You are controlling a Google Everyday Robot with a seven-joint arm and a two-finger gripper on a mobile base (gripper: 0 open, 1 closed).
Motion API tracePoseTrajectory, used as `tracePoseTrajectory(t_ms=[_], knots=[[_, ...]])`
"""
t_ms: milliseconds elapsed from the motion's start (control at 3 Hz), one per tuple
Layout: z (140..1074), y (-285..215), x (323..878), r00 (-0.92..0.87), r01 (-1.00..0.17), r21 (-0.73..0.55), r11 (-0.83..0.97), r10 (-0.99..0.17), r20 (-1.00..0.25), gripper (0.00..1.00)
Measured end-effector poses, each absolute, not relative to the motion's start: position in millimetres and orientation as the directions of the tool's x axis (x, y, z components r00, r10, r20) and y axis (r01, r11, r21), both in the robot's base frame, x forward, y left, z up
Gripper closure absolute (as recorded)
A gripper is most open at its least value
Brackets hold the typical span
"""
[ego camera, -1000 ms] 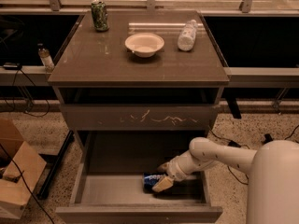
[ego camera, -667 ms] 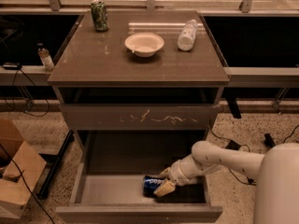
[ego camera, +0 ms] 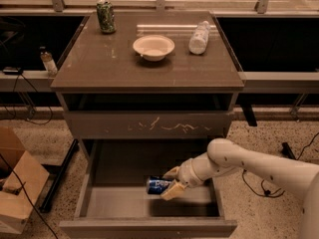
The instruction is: Pick pepsi can from middle drawer and place on counter
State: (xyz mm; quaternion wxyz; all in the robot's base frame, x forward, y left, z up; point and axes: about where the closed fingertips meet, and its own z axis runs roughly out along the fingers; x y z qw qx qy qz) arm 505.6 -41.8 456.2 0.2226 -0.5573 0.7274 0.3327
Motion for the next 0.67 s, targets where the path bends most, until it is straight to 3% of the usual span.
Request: tracePoseTrajectory(t_ms=[667], knots=[[628.3,-32.1,517.7,0.041,-0.999,-0.053,-0.003,-0.682,-0.730,1.00]])
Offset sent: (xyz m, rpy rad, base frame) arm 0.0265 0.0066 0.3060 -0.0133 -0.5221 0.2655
